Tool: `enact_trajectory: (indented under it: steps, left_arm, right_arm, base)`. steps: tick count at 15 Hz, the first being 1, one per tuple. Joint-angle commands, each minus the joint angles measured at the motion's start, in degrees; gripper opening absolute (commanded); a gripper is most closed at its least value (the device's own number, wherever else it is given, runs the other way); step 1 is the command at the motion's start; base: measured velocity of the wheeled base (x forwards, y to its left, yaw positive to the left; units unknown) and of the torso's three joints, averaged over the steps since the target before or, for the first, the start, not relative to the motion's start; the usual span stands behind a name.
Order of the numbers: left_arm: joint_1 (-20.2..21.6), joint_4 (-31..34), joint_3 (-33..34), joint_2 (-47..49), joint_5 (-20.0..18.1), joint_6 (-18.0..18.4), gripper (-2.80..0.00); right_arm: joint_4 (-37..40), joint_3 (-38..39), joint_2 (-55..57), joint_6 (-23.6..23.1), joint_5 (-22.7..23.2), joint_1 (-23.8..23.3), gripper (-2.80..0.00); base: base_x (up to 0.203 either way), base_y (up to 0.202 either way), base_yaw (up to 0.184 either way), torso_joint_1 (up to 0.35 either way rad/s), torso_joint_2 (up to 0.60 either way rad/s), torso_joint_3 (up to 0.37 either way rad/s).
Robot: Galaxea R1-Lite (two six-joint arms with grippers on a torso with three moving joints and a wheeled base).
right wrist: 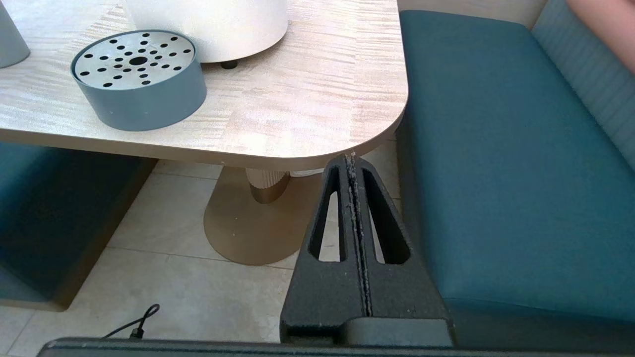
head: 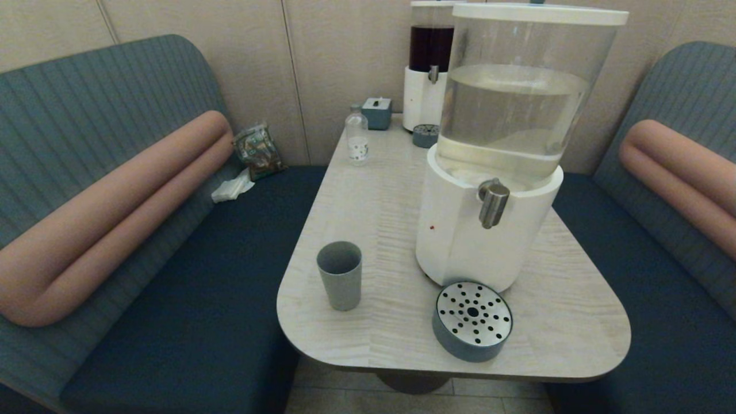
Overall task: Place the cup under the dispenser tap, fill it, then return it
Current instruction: Pick up the cup
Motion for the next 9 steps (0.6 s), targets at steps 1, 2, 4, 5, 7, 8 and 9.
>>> enact_trajectory:
  steps: [1,2,4,5,7,8,9]
  left_arm:
    - [0.0,0.1,0.0,0.0,-0.1,0.2,-2.8]
    - [0.0,0.0,0.0,0.0,0.0,0.1,-2.8]
    - [0.0,0.1,0.0,0.1,-0.1,1.3,-2.8]
    - [0.0,0.1,0.0,0.1,-0.1,1.4,-2.8]
    - [0.0,0.0,0.0,0.1,0.0,0.7,-2.8]
    - [0.0,0.1,0.0,0.1,0.1,0.5,-2.8]
    - [0.0,0.2,0.0,0.1,0.2,-0.3,-2.8]
  right_arm:
    - [0.0,0.0,0.0,0.0,0.0,0.0,-2.8]
    - [0.0,0.0,0.0,0.0,0.0,0.0,-2.8]
    - [0.0,0.0,-0.1,0.0,0.0,0.0,-2.8]
    - [0.0,0.0,0.0,0.0,0.0,0.0,-2.8]
    - [0.0,0.0,0.0,0.0,0.0,0.0,-2.8]
    - [0.0,0.0,-0.1,0.0,0.0,0.0,-2.8]
    - [0.0,0.0,-0.1,0.1,0.0,0.0,-2.8]
  base:
    - [0.0,0.0,0.0,0.0,0.0,0.0]
    - [0.0,0.0,0.0,0.0,0.0,0.0]
    - [0.0,0.0,0.0,0.0,0.0,0.0]
    - [0.0,0.0,0.0,0.0,0.0,0.0]
    - [0.0,0.0,0.0,0.0,0.0,0.0]
    - [0.0,0.0,0.0,0.0,0.0,0.0]
    - [0.0,0.0,0.0,0.0,0.0,0.0]
